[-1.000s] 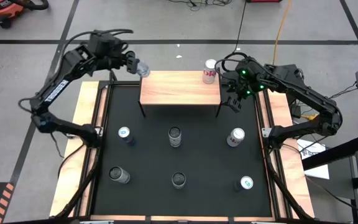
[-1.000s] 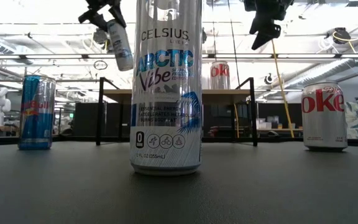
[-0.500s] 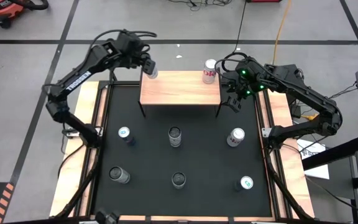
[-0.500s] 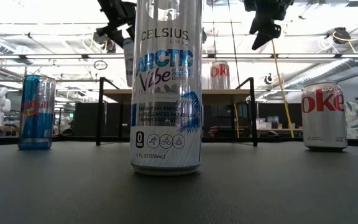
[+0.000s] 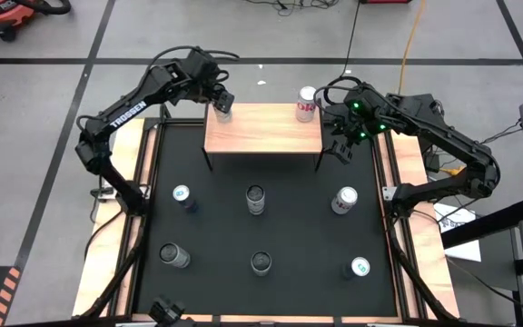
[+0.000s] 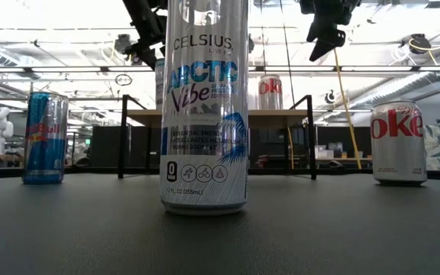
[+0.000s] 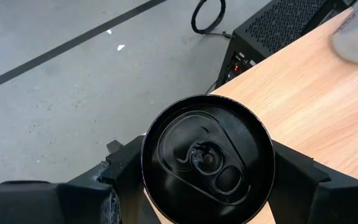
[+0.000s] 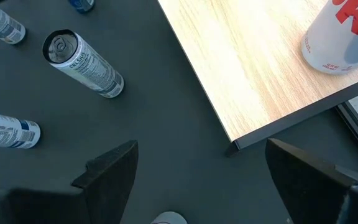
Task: Place canned beverage on shelf
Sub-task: Put the top left white and black soda can on the shelf
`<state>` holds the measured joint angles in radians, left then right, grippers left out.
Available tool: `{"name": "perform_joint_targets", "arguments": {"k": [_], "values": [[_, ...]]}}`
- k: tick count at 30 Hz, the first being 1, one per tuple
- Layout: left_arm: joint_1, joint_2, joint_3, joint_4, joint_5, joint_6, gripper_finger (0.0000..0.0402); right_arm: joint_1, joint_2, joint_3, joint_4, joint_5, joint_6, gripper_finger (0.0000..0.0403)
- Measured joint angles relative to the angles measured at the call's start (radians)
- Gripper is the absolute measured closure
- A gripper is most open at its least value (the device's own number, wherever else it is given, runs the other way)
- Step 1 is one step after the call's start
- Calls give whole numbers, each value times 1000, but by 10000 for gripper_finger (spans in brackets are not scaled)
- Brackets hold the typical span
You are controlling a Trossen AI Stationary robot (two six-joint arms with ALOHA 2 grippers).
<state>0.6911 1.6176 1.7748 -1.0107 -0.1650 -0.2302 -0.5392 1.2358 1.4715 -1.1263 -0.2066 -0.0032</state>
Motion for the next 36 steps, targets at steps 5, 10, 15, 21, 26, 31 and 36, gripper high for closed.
{"name": "perform_joint_targets", "arguments": {"k": [5,10,15,21,26,31,36], "values": [[10,0,0,0,4,0,148,0,0,0,0,0,0,69],[9,0,0,-1,4,0,124,0,0,0,0,0,0,69],[9,-2,2,5,4,5,114,0,0,0,0,-2,0,69],[10,-3,2,3,30,8,113,0,0,0,-1,-2,0,69],[16,-3,2,8,29,9,112,0,0,0,0,-3,0,69],[20,-3,2,51,21,55,112,0,0,0,-1,-3,0,69],[21,-3,3,99,17,71,112,0,0,0,-1,-3,0,69]]}}
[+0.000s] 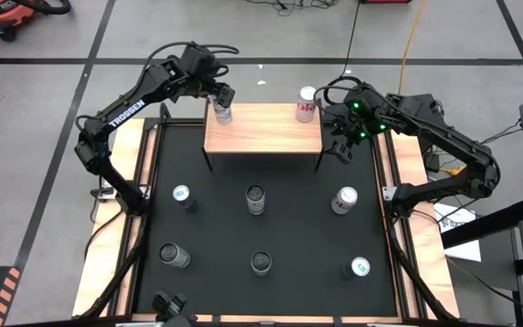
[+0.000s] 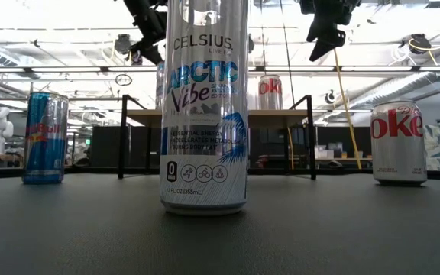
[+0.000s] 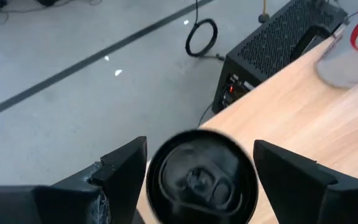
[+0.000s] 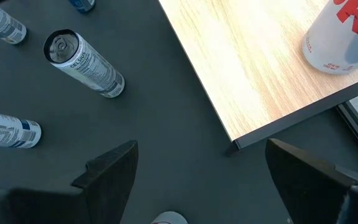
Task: Place canned beverage on shelf
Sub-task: Put the top left white and black soda can on the shelf, then adjust the white and black soda can
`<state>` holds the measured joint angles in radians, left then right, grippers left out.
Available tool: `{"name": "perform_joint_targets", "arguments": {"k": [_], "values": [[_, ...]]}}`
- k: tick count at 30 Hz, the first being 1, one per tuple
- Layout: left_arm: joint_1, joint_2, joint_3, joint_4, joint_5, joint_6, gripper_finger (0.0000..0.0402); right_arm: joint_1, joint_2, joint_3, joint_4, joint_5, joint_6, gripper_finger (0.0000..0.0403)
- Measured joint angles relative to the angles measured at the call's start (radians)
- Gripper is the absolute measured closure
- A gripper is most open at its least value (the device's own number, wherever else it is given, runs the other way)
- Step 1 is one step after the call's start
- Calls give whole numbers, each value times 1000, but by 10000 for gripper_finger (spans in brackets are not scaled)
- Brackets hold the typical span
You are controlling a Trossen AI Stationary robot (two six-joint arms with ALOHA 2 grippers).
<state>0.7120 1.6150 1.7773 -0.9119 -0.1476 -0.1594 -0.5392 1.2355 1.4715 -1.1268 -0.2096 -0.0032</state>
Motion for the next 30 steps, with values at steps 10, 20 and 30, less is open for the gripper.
{"name": "perform_joint_targets", "arguments": {"k": [10,20,30], "values": [[-1,-17,140,-69,0,18,112,0,0,0,-1,0,0,69],[0,-89,199,-322,-6,122,112,0,0,0,-6,0,3,69],[0,-72,199,-487,-78,122,112,0,0,0,-6,0,41,69]]}}
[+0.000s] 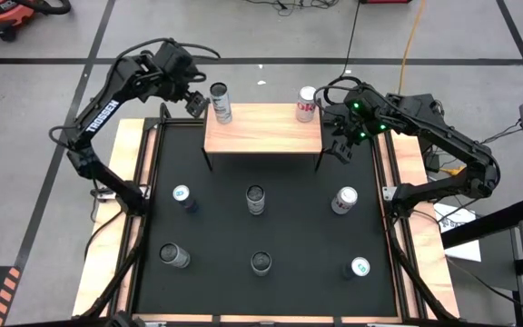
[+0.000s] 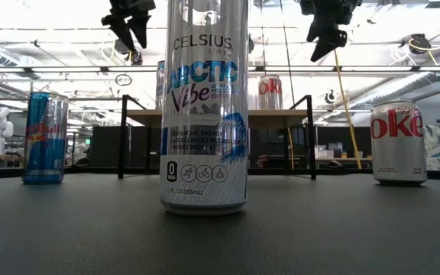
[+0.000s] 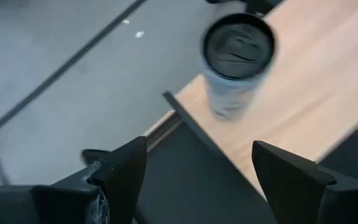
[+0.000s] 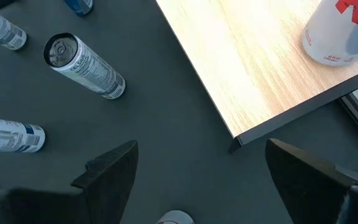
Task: Place canned beverage on shelf
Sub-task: Adjust the white and black soda can
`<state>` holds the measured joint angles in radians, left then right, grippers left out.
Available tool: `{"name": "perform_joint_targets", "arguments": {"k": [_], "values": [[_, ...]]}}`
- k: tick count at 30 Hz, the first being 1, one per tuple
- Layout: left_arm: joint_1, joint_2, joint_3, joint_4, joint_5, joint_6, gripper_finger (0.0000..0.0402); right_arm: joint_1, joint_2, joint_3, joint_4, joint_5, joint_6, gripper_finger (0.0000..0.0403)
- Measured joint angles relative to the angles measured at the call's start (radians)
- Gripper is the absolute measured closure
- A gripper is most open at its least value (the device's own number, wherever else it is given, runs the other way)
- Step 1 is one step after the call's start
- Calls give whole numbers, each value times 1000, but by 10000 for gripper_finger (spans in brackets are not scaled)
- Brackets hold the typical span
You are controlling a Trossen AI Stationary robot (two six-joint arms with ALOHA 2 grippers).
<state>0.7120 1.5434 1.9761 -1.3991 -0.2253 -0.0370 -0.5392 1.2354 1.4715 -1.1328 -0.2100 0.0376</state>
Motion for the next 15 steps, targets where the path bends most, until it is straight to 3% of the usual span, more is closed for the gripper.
{"name": "perform_joint_targets", "arguments": {"k": [3,15], "values": [[2,7,-1,0,-68,-1,112,0,0,0,0,2,4,69],[8,94,-1,-21,-61,18,113,0,-4,0,-27,30,23,69]]}}
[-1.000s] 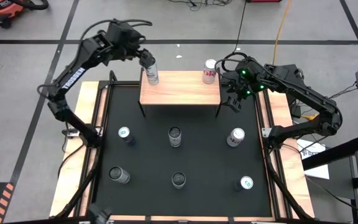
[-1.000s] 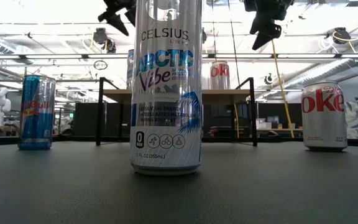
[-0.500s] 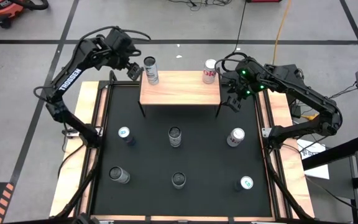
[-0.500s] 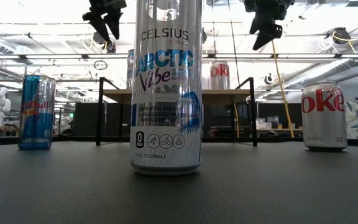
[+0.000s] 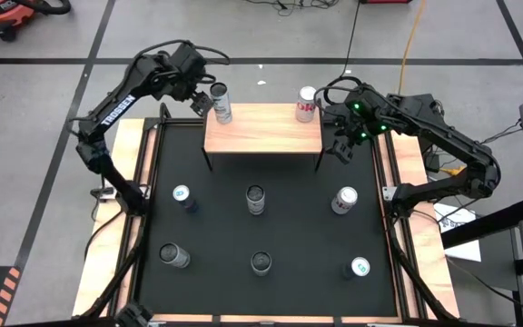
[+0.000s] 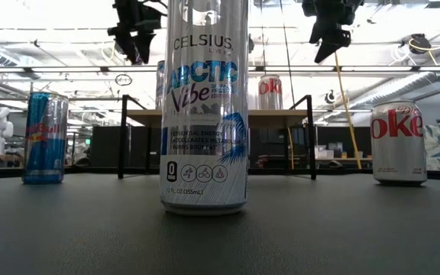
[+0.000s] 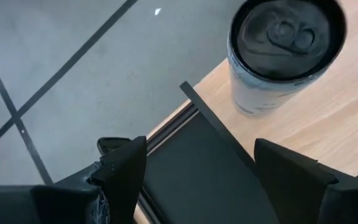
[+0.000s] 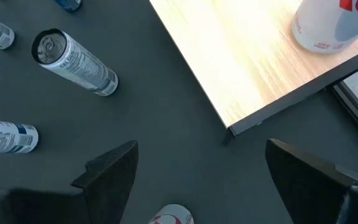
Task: Place canned beverage on shelf
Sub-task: Adjust the white and black soda can
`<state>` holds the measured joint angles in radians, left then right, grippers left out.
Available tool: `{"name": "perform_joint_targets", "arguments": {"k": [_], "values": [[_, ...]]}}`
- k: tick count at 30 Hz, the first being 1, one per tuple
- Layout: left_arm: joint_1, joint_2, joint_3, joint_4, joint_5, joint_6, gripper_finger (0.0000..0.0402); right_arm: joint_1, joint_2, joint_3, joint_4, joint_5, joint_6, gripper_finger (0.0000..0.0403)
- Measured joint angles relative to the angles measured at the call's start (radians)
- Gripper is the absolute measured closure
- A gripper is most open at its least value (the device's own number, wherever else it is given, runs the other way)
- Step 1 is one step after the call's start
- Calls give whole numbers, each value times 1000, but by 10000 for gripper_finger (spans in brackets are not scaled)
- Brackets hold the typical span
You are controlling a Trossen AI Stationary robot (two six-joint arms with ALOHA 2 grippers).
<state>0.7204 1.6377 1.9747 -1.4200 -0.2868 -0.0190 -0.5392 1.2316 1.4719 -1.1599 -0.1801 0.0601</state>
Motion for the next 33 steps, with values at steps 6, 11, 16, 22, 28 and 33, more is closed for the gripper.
{"name": "perform_joint_targets", "arguments": {"k": [6,11,16,22,28,33], "values": [[0,33,0,-14,0,9,153,0,0,0,-2,2,34,69],[0,37,0,-10,3,26,203,0,0,0,-5,1,60,69],[0,37,0,2,4,25,238,0,0,0,-5,1,59,69],[0,60,0,27,11,25,270,0,0,0,-6,1,58,69],[0,109,0,32,21,25,299,0,0,0,-6,1,57,69],[0,130,0,60,21,25,318,0,0,0,-7,1,56,69]]}}
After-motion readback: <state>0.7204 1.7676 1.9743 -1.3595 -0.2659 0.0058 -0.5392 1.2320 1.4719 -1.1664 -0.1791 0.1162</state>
